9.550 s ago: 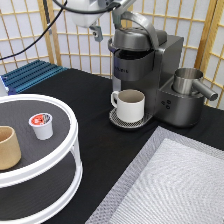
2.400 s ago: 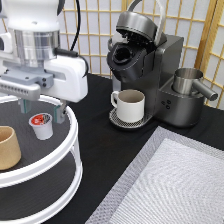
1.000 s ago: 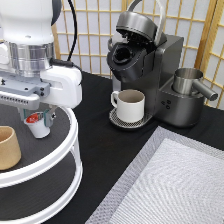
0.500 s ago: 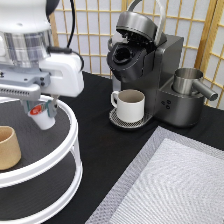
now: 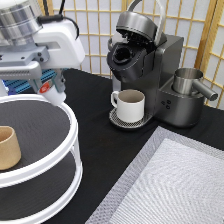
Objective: Make coffee
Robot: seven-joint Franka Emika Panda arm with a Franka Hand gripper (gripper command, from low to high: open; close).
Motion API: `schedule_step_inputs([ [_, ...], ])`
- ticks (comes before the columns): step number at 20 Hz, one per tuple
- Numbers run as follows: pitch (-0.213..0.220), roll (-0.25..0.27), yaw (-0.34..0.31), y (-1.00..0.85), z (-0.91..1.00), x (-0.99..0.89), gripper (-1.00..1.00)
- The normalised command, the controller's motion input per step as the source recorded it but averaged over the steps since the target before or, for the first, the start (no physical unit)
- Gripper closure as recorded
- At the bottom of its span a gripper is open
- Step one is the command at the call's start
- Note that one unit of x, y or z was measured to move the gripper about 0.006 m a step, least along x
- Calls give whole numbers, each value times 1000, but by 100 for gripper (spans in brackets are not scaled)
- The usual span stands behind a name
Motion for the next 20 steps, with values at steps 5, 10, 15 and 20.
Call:
schedule_step_inputs([
  [5,105,237,52,410,618,440,100],
  [10,108,227,70,423,649,540,100],
  [15,113,235,81,371,628,540,100],
  [20,107,289,112,167,495,455,100],
])
